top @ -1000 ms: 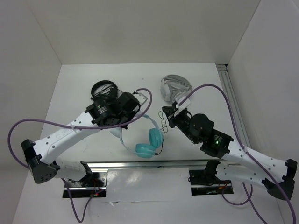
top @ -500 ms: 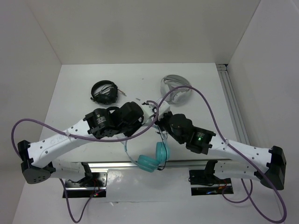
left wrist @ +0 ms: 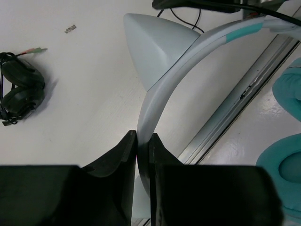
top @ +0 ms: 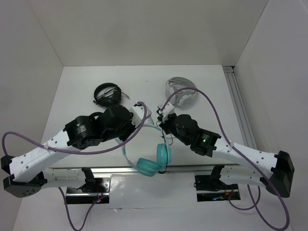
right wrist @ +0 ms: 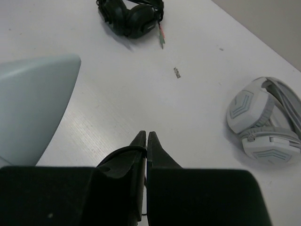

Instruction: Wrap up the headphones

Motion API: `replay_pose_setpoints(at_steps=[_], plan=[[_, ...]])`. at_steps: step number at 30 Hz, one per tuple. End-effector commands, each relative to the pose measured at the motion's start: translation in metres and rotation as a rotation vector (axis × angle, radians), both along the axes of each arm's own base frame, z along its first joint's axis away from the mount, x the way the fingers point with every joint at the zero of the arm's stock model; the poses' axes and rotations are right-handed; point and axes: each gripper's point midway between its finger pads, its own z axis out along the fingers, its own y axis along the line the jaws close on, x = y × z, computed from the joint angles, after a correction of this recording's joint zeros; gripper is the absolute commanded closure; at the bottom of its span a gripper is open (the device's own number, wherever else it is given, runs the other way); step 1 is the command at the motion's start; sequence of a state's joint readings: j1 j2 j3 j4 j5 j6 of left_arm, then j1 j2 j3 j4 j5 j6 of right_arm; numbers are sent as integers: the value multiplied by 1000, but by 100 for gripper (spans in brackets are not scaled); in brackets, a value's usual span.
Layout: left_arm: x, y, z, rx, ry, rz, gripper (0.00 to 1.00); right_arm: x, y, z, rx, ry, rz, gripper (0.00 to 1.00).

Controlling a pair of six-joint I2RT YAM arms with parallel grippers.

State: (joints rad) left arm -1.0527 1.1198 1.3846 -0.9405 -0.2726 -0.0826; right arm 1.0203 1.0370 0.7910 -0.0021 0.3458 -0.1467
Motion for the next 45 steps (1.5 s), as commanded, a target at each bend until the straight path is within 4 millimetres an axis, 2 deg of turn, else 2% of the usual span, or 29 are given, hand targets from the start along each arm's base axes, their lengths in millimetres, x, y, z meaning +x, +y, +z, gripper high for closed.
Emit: replay_pose_setpoints(at_steps=[1, 2, 3, 4, 7, 10, 12, 13, 15, 17, 19, 22, 24, 25, 27, 28, 30, 33, 37, 39, 40, 41, 42, 43, 44, 45], plan=[[-15, -22, 31, -162, -15, -117, 100, -2, 18, -2, 21, 23, 91, 99], [-16, -22, 27, -154, -11, -117, 100, -4, 20, -9, 3, 41, 106, 99], [-17, -23, 27, -157, -6, -124, 100, -4, 25, -2, 14, 37, 118, 99], [-17, -23, 27, -157, -6, -124, 100, -3, 26, -12, -13, 56, 117, 99], [-13, -20, 27, -147, -22, -101, 100, -1, 29, -13, -18, 60, 117, 100], [-11, -15, 36, -173, -39, -71, 100, -1, 33, -16, 3, 64, 154, 100], [-11, -15, 51, -236, -67, -66, 100, 0, 36, -14, 49, 68, 195, 99], [-13, -13, 55, -258, -80, -67, 100, -1, 37, -19, 56, 75, 220, 94], [-13, -14, 63, -299, -85, -57, 100, -3, 44, -5, 152, 64, 297, 89], [-14, -13, 69, -330, -92, -51, 100, -7, 47, -5, 200, 70, 342, 82], [-16, -14, 71, -350, -87, -55, 100, -11, 54, 14, 284, 41, 405, 69], [-17, -16, 75, -395, -73, -34, 100, -15, 61, 31, 358, 9, 447, 57], [-17, -17, 78, -422, -73, -27, 100, -15, 65, 31, 376, 0, 461, 52], [-19, -16, 83, -449, -71, -19, 100, -13, 68, 39, 415, -12, 465, 51], [-18, -16, 82, -471, -68, -2, 100, -11, 71, 32, 428, -5, 464, 46], [-19, -15, 91, -510, -77, 1, 100, -10, 73, 39, 455, -28, 469, 46], [-19, -13, 93, -545, -63, 32, 100, -3, 70, 31, 471, -16, 449, 43], [-15, -9, 107, -603, -82, 83, 100, -2, 77, 29, 514, -5, 480, 42], [-9, -2, 118, -647, -89, 151, 100, 2, 91, 9, 520, 53, 503, 41], [-8, 3, 121, -674, -87, 190, 100, 1, 94, 9, 538, 53, 519, 41], [-5, 6, 122, -683, -103, 208, 100, 2, 95, 1, 541, 76, 516, 41], [-6, 11, 130, -728, -107, 230, 100, -1, 95, 3, 556, 75, 529, 41], [-4, 13, 125, -724, -114, 246, 100, 0, 97, -1, 553, 81, 528, 41], [-2, 15, 133, -761, -122, 264, 100, -4, 96, -5, 557, 96, 535, 41], [3, 19, 127, -745, -136, 300, 100, -3, 97, -4, 571, 99, 537, 41], [3, 23, 133, -786, -134, 327, 100, -5, 98, -12, 562, 112, 546, 38]])
